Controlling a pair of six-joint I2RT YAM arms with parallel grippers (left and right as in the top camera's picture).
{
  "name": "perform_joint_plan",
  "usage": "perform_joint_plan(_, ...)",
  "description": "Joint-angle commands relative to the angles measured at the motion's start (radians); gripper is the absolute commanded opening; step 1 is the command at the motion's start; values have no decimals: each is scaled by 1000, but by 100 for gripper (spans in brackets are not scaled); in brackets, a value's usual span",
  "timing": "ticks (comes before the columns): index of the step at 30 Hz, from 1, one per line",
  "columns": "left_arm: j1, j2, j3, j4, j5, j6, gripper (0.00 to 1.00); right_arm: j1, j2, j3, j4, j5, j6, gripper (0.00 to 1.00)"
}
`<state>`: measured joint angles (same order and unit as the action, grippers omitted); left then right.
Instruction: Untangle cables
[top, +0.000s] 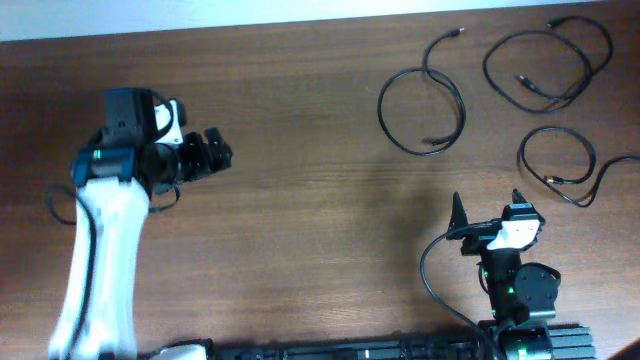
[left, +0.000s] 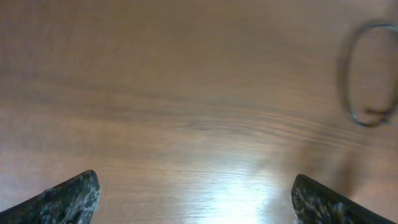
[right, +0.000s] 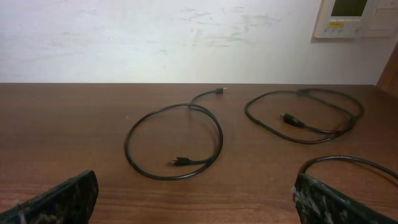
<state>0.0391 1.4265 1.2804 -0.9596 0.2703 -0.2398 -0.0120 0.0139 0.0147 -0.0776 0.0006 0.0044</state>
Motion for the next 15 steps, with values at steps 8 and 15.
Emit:
perform_joint_plan(8, -192, -819, -151, -123, -87, 51, 99, 4, -11, -9, -1, 12, 12, 99)
perform_joint_plan(15, -192, -967, -151, -382, -130, 51, 99, 4, -11, -9, -1, 12, 12, 98)
